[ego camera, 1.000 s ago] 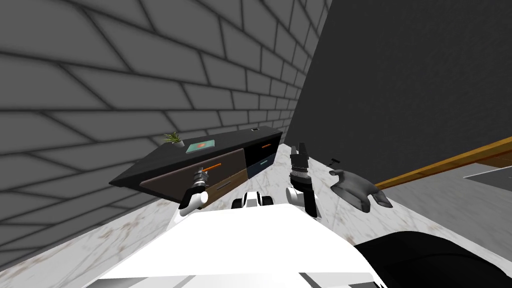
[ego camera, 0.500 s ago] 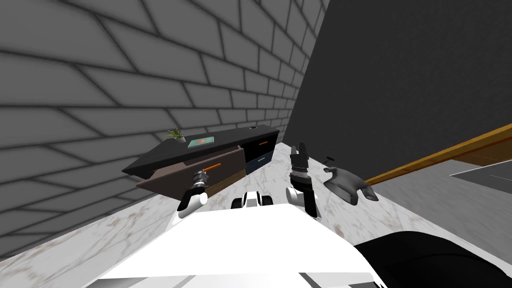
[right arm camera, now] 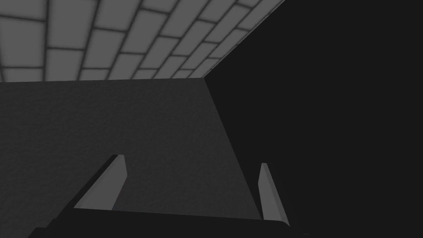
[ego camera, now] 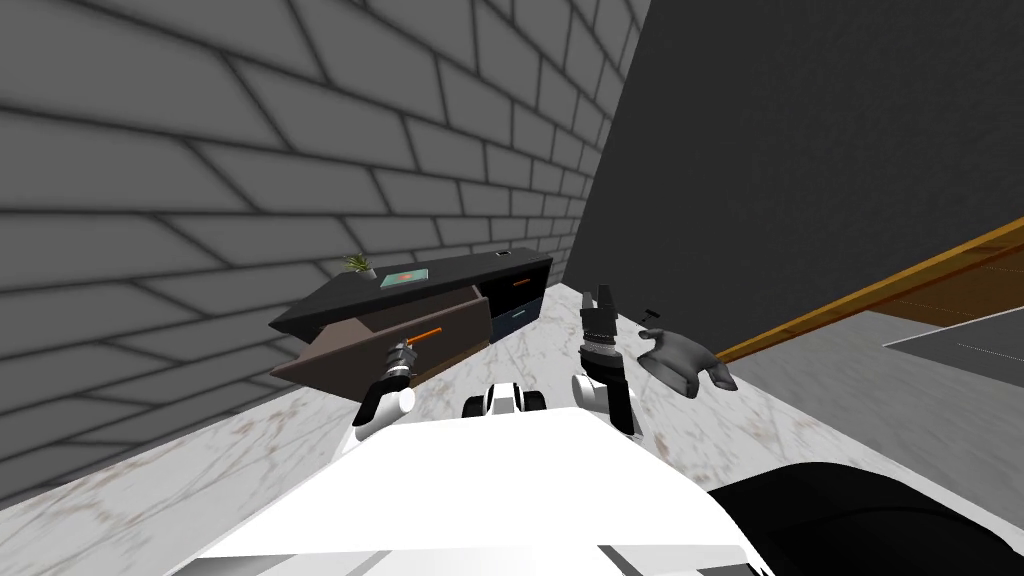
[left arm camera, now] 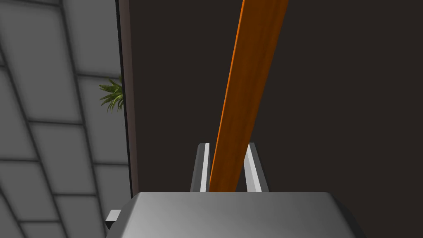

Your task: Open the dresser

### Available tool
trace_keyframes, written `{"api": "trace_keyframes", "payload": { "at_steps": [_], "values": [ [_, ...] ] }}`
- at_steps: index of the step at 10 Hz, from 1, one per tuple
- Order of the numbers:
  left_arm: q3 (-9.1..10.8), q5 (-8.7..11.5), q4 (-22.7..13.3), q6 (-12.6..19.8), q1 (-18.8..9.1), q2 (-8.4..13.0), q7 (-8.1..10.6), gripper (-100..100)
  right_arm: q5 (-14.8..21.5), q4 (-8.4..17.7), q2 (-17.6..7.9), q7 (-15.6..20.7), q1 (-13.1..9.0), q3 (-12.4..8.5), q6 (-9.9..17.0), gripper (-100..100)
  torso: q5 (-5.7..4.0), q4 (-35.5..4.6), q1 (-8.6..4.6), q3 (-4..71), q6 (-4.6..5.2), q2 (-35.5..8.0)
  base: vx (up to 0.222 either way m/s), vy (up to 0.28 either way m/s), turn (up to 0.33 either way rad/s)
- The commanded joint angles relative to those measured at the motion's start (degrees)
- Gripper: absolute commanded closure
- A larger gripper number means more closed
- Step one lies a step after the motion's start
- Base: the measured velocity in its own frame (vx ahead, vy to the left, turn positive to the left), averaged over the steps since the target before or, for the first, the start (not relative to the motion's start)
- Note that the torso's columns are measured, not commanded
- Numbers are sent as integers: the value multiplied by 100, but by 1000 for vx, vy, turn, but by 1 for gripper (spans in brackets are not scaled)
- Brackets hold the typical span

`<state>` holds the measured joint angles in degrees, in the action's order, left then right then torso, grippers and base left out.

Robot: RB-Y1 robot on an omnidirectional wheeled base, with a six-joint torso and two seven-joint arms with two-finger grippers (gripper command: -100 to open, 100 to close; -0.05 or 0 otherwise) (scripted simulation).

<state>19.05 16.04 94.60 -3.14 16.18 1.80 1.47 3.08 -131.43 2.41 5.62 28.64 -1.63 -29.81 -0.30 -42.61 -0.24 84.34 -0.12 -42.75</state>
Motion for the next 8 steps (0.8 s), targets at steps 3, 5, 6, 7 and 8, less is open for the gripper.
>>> {"api": "trace_keyframes", "payload": {
  "at_steps": [3, 5, 6, 7, 8],
  "values": [
    [95, 104, 540, 464, 189, 13, 17, -100, 0, 0, -1, 0, 3, -1, 0, 0, 22, 32, 28, 41, 10, 73, 10, -19, -8],
    [149, 157, 819, 688, 272, 26, 26, -100, 0, -1, -1, 0, 3, -1, -1, 0, 29, 33, 27, 29, 13, 55, 25, -11, -7],
    [176, 183, 958, 799, 314, 33, 31, -100, 0, -1, -1, 0, 3, -1, -1, 0, 29, 31, 25, 23, 13, 47, 19, -12, -10],
    [203, 210, 1098, 911, 355, 40, 36, -100, 0, 0, -1, 0, 3, -1, -1, 0, 24, 25, 21, 20, 12, 40, 13, -15, -8],
    [231, 236, 1237, 1023, 397, 46, 41, -100, 0, 0, -1, 0, 3, -1, 0, 0, 14, 17, 11, 18, 11, 29, 12, -17, -8]
  ]
}}
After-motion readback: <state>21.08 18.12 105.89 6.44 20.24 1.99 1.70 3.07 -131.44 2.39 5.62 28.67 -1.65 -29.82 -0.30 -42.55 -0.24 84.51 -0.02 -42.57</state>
